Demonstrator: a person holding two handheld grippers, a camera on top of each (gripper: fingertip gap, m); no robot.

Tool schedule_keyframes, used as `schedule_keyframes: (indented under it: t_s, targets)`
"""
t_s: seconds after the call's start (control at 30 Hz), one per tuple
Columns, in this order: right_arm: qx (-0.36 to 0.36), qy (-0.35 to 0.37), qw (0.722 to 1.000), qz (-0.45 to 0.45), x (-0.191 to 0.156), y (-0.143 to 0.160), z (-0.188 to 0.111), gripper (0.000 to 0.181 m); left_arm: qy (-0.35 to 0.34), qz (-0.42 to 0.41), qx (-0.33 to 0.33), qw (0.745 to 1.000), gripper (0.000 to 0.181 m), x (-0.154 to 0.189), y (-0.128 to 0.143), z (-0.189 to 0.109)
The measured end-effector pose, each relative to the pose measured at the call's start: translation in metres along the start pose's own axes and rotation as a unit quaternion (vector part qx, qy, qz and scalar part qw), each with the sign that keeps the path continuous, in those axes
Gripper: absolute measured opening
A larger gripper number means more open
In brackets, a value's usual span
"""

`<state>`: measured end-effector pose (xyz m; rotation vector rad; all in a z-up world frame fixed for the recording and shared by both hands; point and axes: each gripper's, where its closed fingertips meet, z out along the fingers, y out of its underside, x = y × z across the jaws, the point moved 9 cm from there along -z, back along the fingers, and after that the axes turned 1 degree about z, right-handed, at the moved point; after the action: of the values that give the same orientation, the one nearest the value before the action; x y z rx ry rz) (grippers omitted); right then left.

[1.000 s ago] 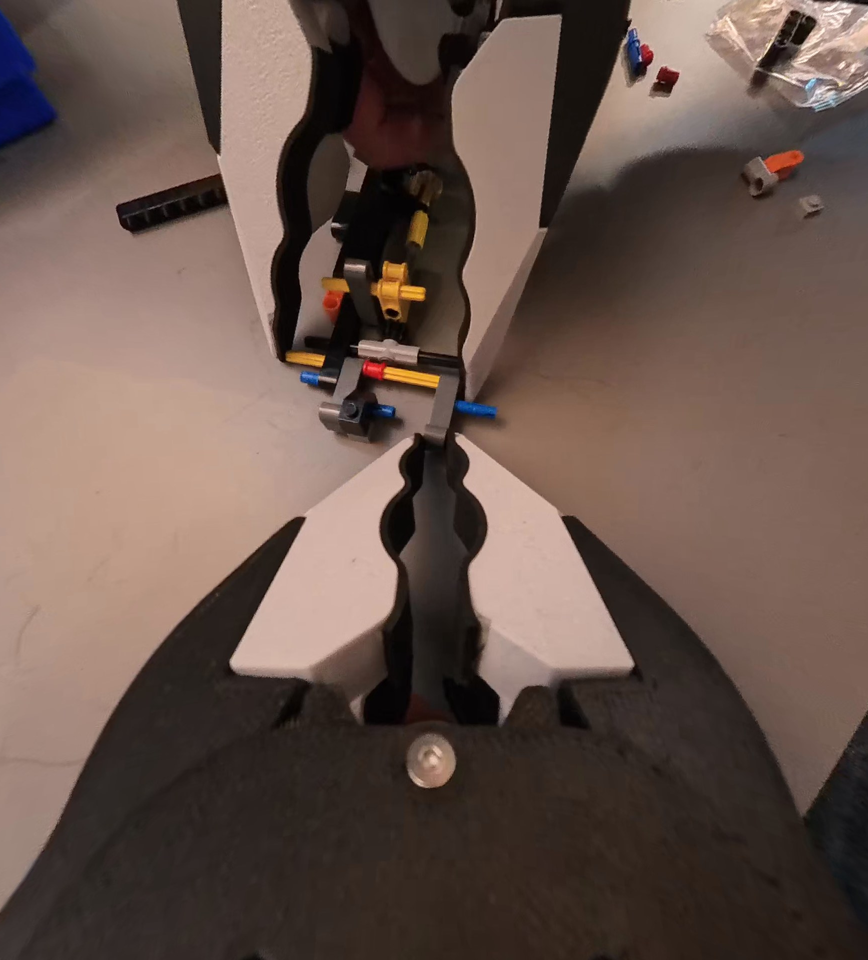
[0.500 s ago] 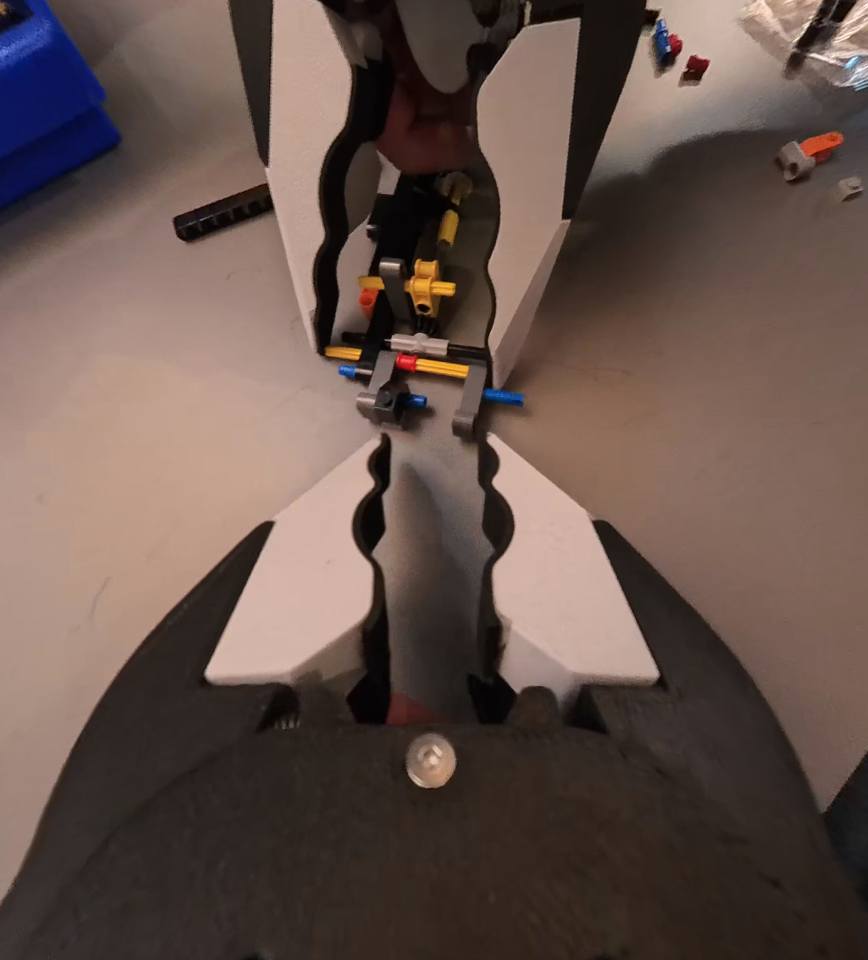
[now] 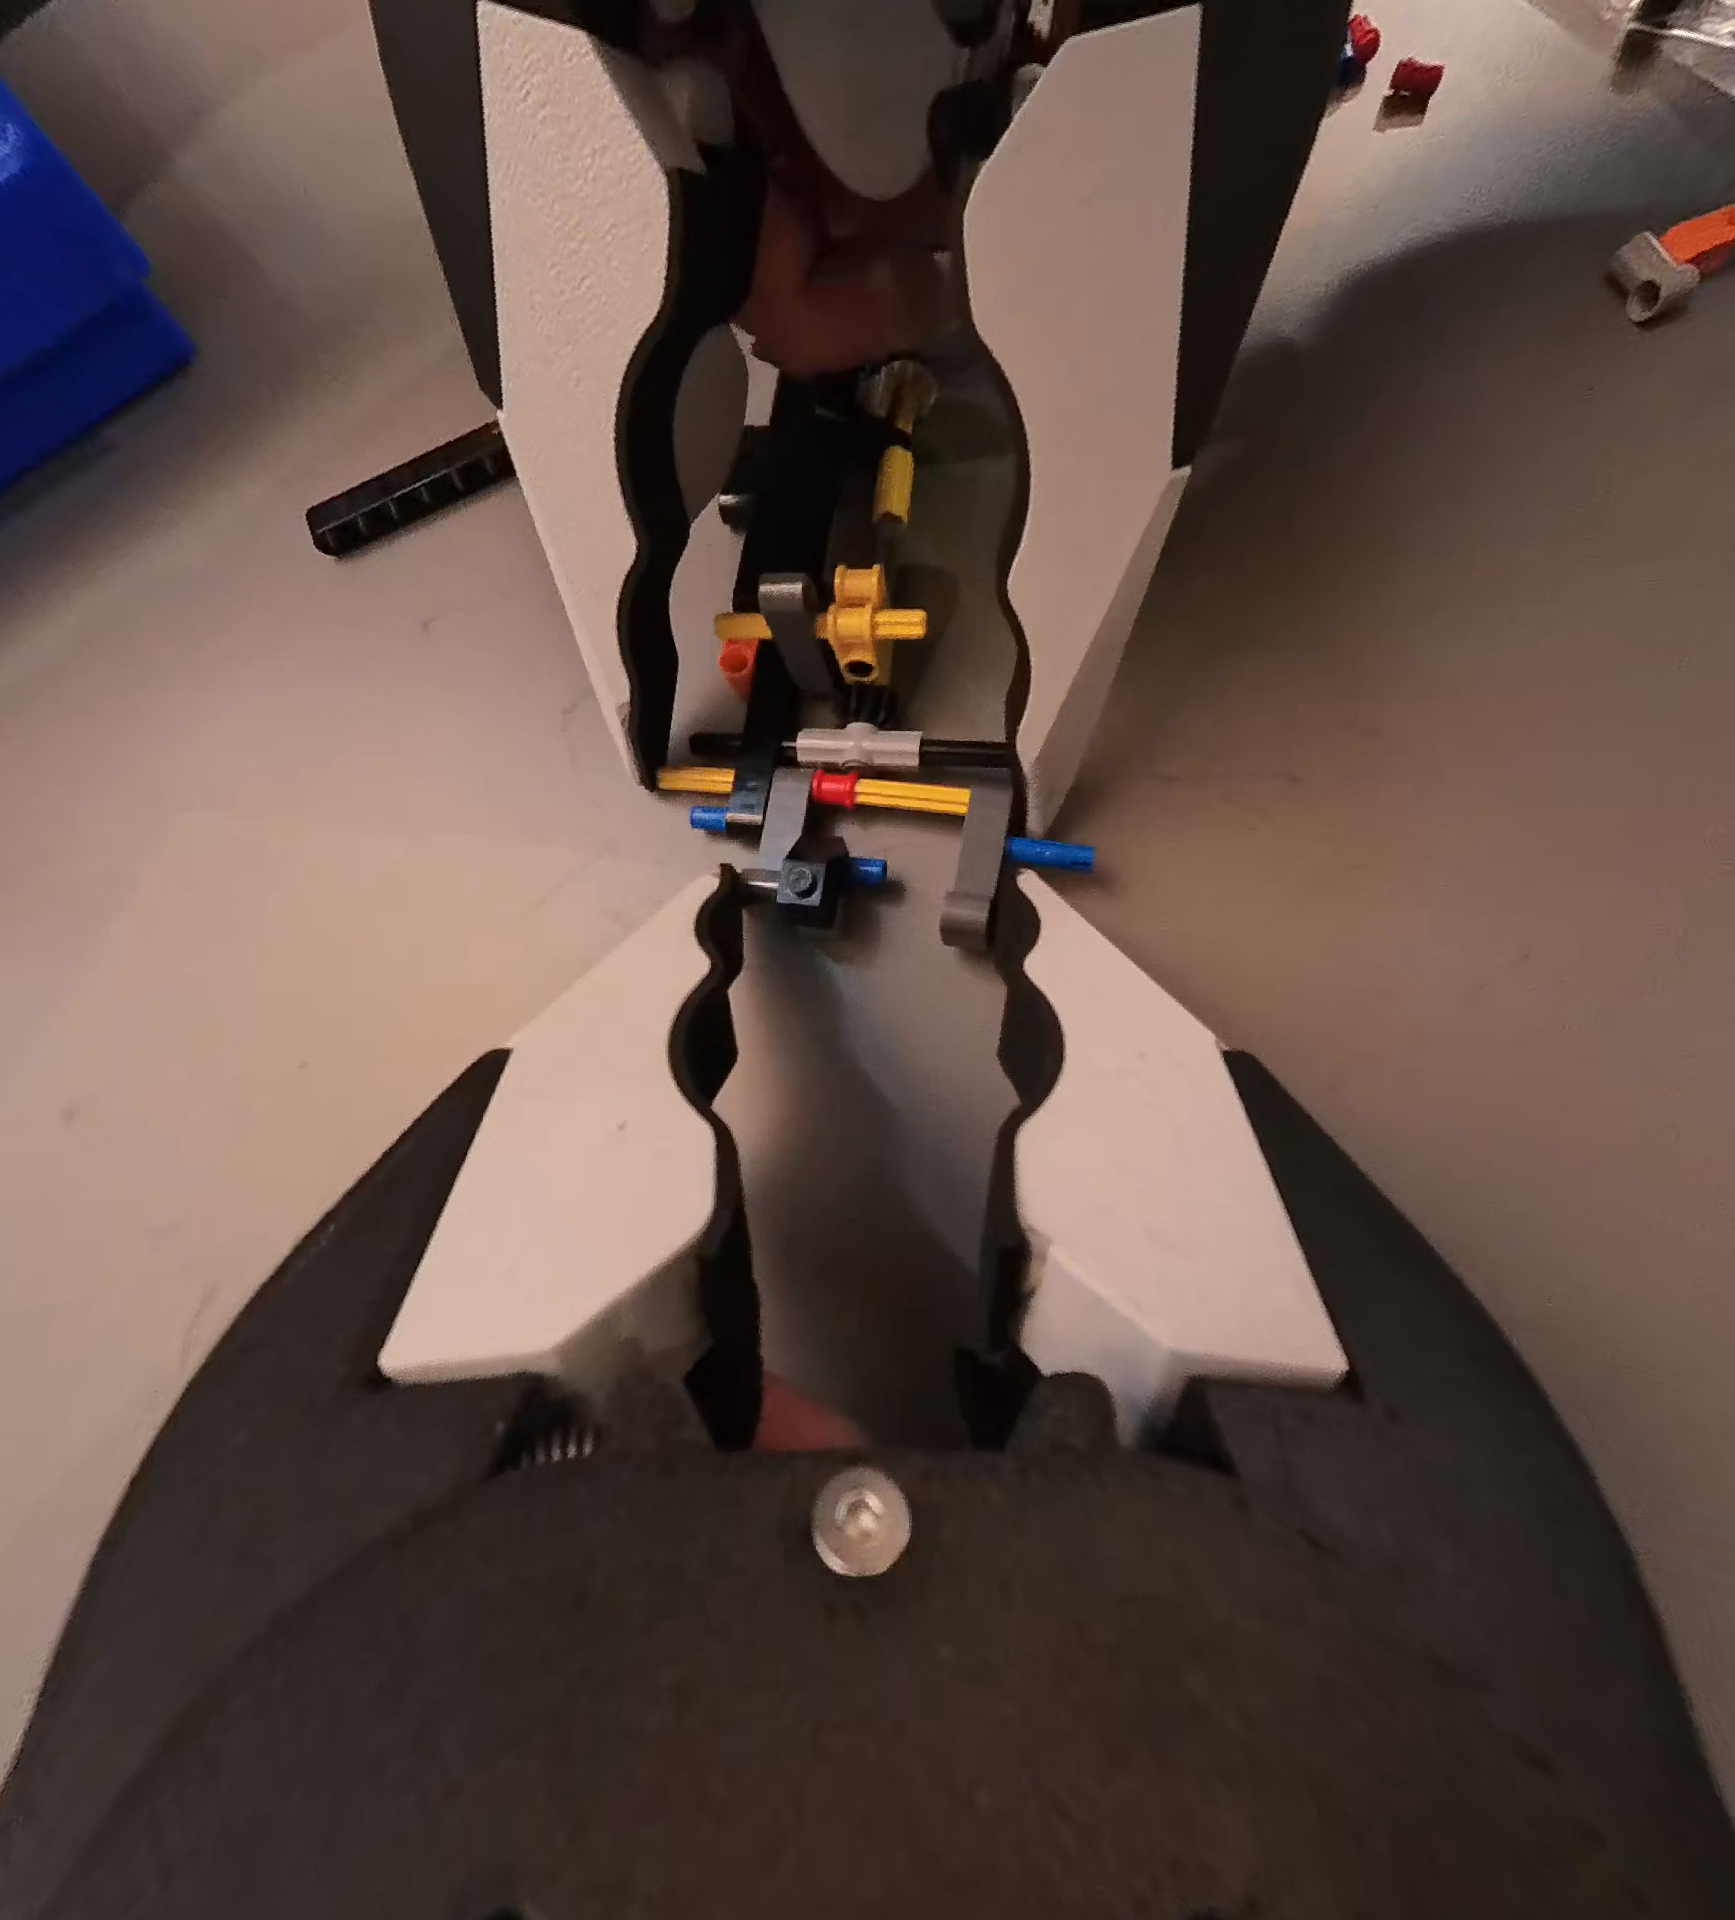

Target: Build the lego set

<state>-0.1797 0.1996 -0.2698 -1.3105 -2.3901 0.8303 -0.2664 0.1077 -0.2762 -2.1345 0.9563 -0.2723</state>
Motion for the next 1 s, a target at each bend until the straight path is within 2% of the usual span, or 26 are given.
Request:
schedule_keyframes:
  t_s: [0.43, 1.0]
  targets:
    - [-0.045, -0.039, 0.998, -0.001, 0.0060, -0.0064, -0.0032, 0.071, 0.006, -0.005, -0.004, 1.000, 0.047, 0.0007, -0.0027, 0.0011]
    - [-0.068, -0.061, 0.996, -0.019, 0.0080, -0.0066, -0.0050, 0.071, 0.007, -0.006, -0.011, 1.000, 0.047, 0.0022, -0.0054, 0.0033]
